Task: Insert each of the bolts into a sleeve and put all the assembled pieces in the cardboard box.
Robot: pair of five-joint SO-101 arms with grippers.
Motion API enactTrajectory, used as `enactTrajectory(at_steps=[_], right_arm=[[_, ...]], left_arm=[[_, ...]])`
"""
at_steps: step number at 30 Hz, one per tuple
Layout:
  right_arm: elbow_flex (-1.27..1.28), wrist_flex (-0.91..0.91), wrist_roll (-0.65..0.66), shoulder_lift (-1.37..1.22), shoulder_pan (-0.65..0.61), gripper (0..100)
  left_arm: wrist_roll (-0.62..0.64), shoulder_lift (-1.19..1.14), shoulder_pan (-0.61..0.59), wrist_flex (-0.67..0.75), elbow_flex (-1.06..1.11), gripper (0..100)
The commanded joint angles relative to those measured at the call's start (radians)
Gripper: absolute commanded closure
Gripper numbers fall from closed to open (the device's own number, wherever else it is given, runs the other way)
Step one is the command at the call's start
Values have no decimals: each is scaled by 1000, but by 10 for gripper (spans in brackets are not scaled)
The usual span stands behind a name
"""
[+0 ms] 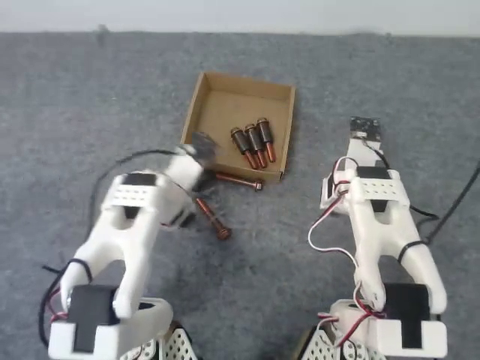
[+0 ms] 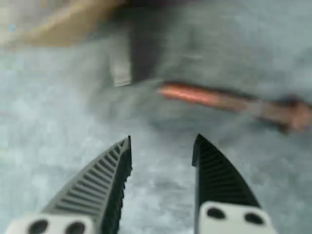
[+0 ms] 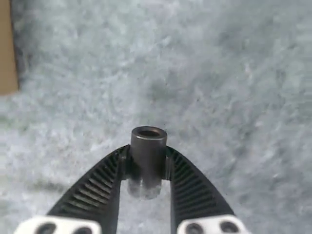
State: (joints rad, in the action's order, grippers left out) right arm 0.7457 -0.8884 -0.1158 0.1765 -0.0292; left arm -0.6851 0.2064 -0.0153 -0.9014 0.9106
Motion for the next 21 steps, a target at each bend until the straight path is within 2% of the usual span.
enactTrajectory(at_steps=[1,4,9,16,21], right_arm=[[-14,44,15,5,28,991],[-15,51,17,-8,21,991],[-15,51,17,-10,21,991],[-15,51,17,-10,21,991],[-15,51,17,-10,21,991]], left_arm=[[-160,55,61,-35,-7,804],[-262,54,115,-126,-44,804],[-359,54,184,-253,-156,804],[-437,54,261,-253,-185,804],[-437,17,273,-133,-156,804]])
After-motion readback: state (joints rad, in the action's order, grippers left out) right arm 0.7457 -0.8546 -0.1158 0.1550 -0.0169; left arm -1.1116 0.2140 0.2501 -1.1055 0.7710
